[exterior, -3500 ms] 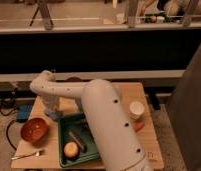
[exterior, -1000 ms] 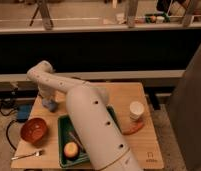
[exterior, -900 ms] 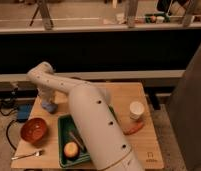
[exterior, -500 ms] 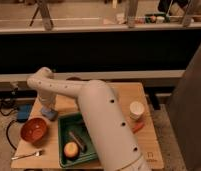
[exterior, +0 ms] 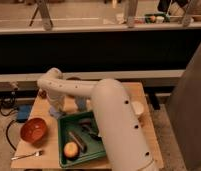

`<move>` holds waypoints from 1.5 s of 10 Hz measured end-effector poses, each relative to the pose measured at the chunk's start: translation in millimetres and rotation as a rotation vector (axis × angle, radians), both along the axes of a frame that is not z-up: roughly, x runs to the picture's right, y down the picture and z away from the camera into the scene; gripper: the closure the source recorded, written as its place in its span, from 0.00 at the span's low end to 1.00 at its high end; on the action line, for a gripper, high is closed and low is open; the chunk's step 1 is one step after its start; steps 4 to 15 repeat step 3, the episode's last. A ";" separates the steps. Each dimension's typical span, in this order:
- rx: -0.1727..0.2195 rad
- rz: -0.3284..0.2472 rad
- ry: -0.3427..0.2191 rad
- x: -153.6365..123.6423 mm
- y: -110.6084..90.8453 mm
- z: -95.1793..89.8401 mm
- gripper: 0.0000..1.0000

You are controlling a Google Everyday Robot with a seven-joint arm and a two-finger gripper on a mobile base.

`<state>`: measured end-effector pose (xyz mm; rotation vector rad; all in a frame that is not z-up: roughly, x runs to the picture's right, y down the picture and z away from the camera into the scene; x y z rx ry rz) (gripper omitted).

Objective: Wipe table surface with sponge

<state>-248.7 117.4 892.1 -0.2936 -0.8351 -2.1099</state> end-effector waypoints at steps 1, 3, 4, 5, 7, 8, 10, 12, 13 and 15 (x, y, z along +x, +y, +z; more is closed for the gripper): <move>0.005 0.007 0.005 -0.4 -2.9 0.9 0.92; 0.008 0.023 0.011 0.1 -9.6 3.6 0.92; 0.008 0.023 0.011 0.1 -9.6 3.6 0.92; 0.008 0.023 0.011 0.1 -9.6 3.6 0.92; 0.008 0.023 0.011 0.1 -9.6 3.6 0.92; 0.008 0.023 0.011 0.1 -9.6 3.6 0.92; 0.008 0.023 0.011 0.1 -9.6 3.6 0.92; 0.008 0.023 0.011 0.1 -9.6 3.6 0.92; 0.008 0.023 0.011 0.1 -9.6 3.6 0.92; 0.008 0.023 0.011 0.1 -9.6 3.6 0.92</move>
